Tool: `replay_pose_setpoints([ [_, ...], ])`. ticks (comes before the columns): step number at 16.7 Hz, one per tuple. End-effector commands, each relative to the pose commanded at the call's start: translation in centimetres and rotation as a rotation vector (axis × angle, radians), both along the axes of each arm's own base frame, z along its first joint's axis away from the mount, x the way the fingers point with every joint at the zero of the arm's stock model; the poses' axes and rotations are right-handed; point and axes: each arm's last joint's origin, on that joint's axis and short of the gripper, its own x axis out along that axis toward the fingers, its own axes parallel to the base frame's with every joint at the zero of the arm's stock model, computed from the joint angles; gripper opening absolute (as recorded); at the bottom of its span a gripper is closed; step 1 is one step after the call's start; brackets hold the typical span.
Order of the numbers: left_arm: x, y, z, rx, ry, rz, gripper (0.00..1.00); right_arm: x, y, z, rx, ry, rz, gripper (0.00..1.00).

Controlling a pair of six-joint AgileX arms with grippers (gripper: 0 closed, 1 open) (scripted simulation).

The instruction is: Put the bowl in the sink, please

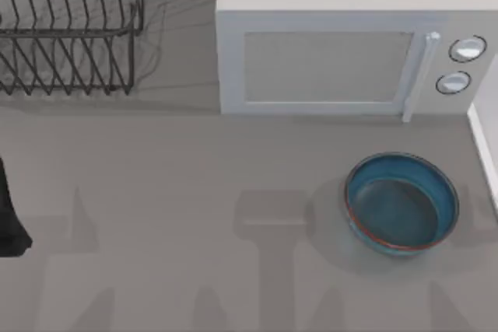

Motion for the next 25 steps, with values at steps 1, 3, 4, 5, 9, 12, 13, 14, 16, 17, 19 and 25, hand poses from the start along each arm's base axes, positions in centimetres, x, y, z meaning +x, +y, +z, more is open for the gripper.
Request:
replay_pose_setpoints([
  [1,0.0,0.0,0.0,0.000,0.000,0.000,1.00,0.4,0.2,1.0,0.009,0.064,0.009,1.00],
  [3,0.0,0.0,0.0,0.000,0.000,0.000,1.00,1.8,0.6,3.0,0.024,0.222,0.025,1.00],
  [4,0.0,0.0,0.0,0.000,0.000,0.000,1.00,2.9,0.9,3.8,0.029,0.316,0.031,1.00],
  [5,0.0,0.0,0.0,0.000,0.000,0.000,1.00,4.1,1.3,4.4,0.031,0.416,0.036,1.00],
  [9,0.0,0.0,0.0,0.000,0.000,0.000,1.00,9.8,3.2,5.5,0.021,0.807,0.040,1.00],
  [12,0.0,0.0,0.0,0.000,0.000,0.000,1.00,13.7,5.0,5.4,0.000,1.040,0.029,1.00],
  [13,0.0,0.0,0.0,0.000,0.000,0.000,1.00,15.0,5.6,5.2,-0.009,1.108,0.023,1.00],
  [14,0.0,0.0,0.0,0.000,0.000,0.000,1.00,16.1,6.2,4.9,-0.017,1.170,0.017,1.00],
  [16,0.0,0.0,0.0,0.000,0.000,0.000,1.00,18.0,7.2,4.1,-0.034,1.272,0.006,1.00],
  [17,0.0,0.0,0.0,0.000,0.000,0.000,1.00,18.8,7.7,3.9,-0.041,1.309,0.001,1.00],
  [19,0.0,0.0,0.0,0.000,0.000,0.000,1.00,19.8,8.3,3.5,-0.050,1.357,-0.005,1.00],
  [25,0.0,0.0,0.0,0.000,0.000,0.000,1.00,20.2,8.5,3.3,-0.051,1.375,-0.011,1.00],
])
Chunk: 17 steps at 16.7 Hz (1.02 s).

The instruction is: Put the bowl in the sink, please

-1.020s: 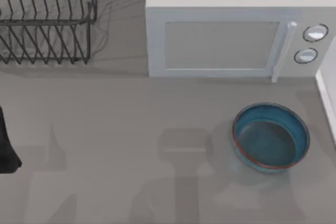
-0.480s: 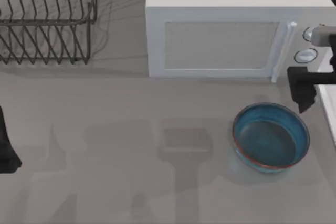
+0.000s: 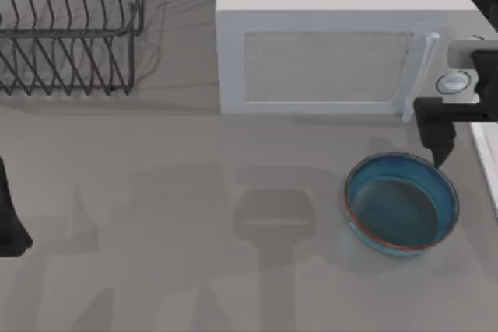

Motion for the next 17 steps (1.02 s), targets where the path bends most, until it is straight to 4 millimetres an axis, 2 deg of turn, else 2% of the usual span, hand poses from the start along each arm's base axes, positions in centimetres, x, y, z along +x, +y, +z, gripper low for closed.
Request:
replay_pose_setpoints([
  [3,0.0,0.0,0.0,0.000,0.000,0.000,1.00,0.0,0.1,-1.1,-0.002,0.006,0.003,1.00],
  [9,0.0,0.0,0.0,0.000,0.000,0.000,1.00,0.1,0.2,-8.1,0.002,-0.005,0.006,1.00],
  [11,0.0,0.0,0.0,0.000,0.000,0.000,1.00,0.0,0.2,-9.6,0.000,0.000,0.005,1.00],
  [16,0.0,0.0,0.0,0.000,0.000,0.000,1.00,0.0,0.2,-10.0,-0.001,0.002,0.004,1.00],
  [17,0.0,0.0,0.0,0.000,0.000,0.000,1.00,0.0,0.2,-10.0,-0.001,0.002,0.004,0.92],
])
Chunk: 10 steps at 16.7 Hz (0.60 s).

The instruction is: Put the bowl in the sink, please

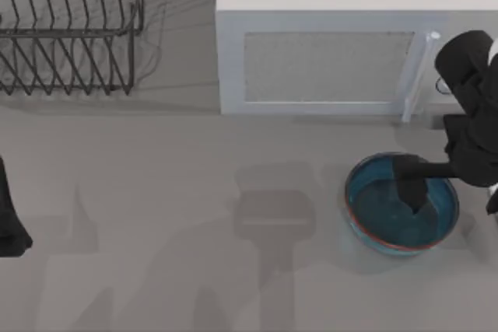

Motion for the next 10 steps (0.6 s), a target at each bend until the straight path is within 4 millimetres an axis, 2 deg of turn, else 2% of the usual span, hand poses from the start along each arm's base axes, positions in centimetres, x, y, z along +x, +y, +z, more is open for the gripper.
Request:
replay_pose_setpoints([
  [10,0.00,0.00,0.00,0.000,0.000,0.000,1.00,0.00,0.00,0.00,0.000,0.000,0.000,0.17],
])
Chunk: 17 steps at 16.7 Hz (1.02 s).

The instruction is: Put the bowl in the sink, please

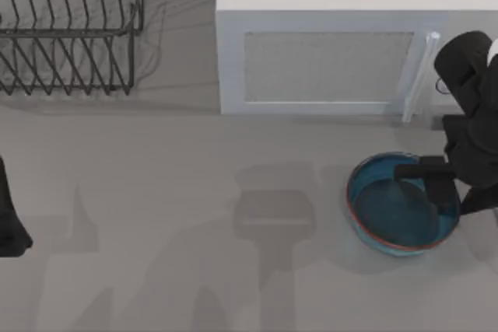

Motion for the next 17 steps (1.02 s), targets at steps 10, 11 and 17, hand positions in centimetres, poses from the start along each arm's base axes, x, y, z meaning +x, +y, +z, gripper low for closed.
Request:
replay_pose_setpoints([
  [10,0.0,0.0,0.0,0.000,0.000,0.000,1.00,0.0,0.0,0.0,0.000,0.000,0.000,0.00],
  [11,0.0,0.0,0.0,0.000,0.000,0.000,1.00,0.0,0.0,0.1,0.000,-0.002,-0.001,0.00],
  [17,0.0,0.0,0.0,0.000,0.000,0.000,1.00,-0.5,4.1,3.5,0.029,0.013,0.091,0.00],
])
